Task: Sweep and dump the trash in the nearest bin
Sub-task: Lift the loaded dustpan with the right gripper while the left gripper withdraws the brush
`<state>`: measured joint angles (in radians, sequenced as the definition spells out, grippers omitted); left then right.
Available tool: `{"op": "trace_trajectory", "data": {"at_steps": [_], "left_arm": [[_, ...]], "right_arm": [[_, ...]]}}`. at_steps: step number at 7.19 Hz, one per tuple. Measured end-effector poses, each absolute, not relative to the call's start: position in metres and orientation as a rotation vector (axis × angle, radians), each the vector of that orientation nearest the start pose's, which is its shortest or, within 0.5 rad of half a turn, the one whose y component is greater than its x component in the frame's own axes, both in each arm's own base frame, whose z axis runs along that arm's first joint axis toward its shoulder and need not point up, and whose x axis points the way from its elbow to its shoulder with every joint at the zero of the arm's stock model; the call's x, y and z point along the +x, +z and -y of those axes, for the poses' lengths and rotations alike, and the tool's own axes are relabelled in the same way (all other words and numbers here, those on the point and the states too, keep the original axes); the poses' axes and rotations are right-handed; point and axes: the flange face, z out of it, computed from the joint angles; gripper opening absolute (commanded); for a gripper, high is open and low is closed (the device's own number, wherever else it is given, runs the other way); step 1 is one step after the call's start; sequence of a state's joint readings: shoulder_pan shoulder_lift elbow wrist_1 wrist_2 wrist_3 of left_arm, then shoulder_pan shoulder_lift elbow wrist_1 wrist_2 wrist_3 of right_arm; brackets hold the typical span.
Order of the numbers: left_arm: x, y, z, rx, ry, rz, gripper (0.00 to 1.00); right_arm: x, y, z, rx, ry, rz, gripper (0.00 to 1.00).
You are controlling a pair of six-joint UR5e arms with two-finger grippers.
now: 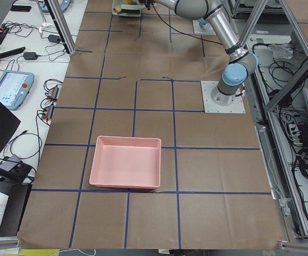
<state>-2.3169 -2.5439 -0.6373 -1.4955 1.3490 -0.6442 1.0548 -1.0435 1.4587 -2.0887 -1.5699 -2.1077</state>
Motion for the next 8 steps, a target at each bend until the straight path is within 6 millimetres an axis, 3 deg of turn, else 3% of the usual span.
{"op": "trace_trajectory", "data": {"at_steps": [2,4,8], "left_arm": [[-0.643,0.311,0.526,0.128,0.205,-3.269,0.00],[-0.585,0.315,0.504,0.050,0.290,-3.211,0.00],[-0.464,0.313,0.384,-0.013,0.280,-3.181,0.00]], "right_arm": [[-0.219,0.286,0.657,-2.306,-0.041,-2.259,0.00],[-0.219,0.289,0.655,-2.293,-0.053,-2.250,0.00],[-0.207,0.322,0.638,-2.228,-0.160,-2.200,0.00]]}}
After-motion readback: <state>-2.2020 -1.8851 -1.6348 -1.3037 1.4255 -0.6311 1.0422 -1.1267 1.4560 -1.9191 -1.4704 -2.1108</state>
